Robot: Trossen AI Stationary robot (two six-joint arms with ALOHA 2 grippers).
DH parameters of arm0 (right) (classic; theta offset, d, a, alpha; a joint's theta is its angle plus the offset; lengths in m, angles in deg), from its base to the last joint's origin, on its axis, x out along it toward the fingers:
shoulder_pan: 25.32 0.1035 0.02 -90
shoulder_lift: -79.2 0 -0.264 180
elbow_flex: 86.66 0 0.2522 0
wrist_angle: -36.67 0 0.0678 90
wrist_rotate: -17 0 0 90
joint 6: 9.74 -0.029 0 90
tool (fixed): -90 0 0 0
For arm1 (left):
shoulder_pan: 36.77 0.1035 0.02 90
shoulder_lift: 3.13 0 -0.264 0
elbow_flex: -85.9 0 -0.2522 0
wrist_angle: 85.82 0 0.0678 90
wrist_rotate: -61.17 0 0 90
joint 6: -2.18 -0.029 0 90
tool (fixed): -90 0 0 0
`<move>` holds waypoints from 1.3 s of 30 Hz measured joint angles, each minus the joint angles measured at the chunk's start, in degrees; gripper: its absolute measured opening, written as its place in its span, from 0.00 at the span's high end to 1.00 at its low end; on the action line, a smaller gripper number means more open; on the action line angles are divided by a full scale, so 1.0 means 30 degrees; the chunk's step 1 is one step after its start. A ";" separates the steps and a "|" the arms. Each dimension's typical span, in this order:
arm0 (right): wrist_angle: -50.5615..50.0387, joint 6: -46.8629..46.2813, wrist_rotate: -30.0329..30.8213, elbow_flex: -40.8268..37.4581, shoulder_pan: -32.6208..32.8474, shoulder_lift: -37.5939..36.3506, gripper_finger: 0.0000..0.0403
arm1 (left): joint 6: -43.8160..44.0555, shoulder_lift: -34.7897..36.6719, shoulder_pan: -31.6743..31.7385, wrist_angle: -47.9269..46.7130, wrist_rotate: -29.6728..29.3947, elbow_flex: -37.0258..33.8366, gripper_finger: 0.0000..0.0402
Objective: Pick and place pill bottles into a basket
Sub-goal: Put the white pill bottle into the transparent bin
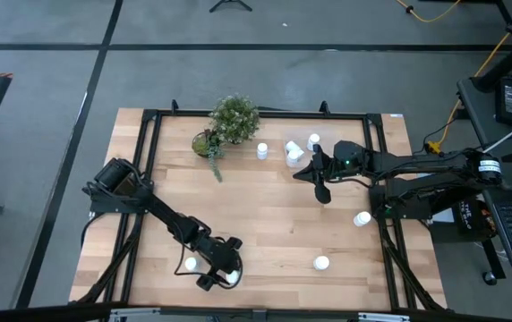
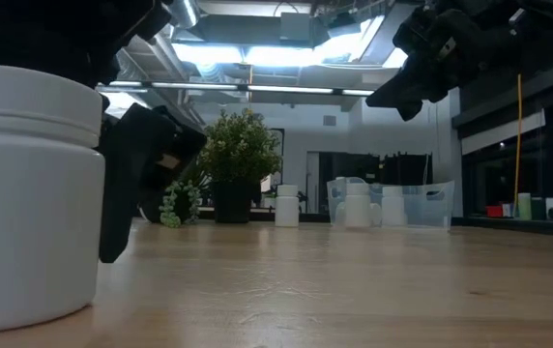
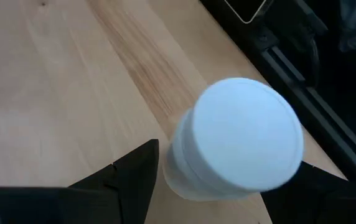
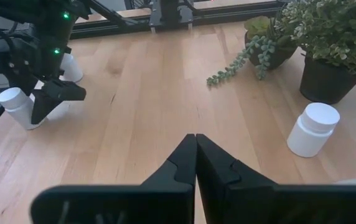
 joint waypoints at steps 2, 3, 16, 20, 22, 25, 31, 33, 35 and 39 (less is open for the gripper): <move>-0.0015 0.0011 0.0000 0.0000 0.0000 0.0000 0.97 | -0.0146 0.0000 0.0000 0.0194 -0.0007 0.0000 0.39; -0.0015 0.0011 0.0000 0.0000 0.0000 0.0000 0.97 | -0.0419 0.0001 -0.0005 0.0356 -0.0148 0.0000 0.39; -0.0036 0.0026 0.0000 0.0000 0.0000 0.0000 0.97 | -0.1020 0.0015 0.0095 0.0262 -0.0321 0.0000 0.50; -0.0036 0.0020 0.0000 0.0000 0.0000 0.0000 0.97 | -0.1690 0.0036 0.0095 0.0151 -0.0306 0.0000 0.53; -0.0036 0.0026 0.0000 0.0000 0.0000 0.0000 0.97 | -0.1930 0.0042 0.0103 0.0131 -0.0305 0.0000 0.54; -0.0036 0.0026 0.0000 0.0000 0.0000 0.0000 0.97 | -0.1996 0.0250 0.0310 -0.0336 -0.0134 0.0000 0.55; -0.0036 0.0037 0.0000 0.0000 0.0000 0.0000 0.97 | -0.1996 0.1541 0.1230 -0.2945 0.0153 0.0000 0.56; -0.0029 0.0106 0.0000 0.0000 0.0000 0.0000 0.97 | -0.2028 0.2207 0.1616 -0.3687 0.0149 0.0000 0.56; -0.0029 0.0113 0.0000 0.0000 0.0000 0.0000 0.97 | -0.2321 0.2911 0.2060 -0.4533 0.0147 0.0000 0.56; -0.0022 0.0418 0.0005 0.0000 -0.0002 0.0000 0.97 | -0.3061 0.4522 0.3122 -0.5940 -0.0221 0.0000 0.56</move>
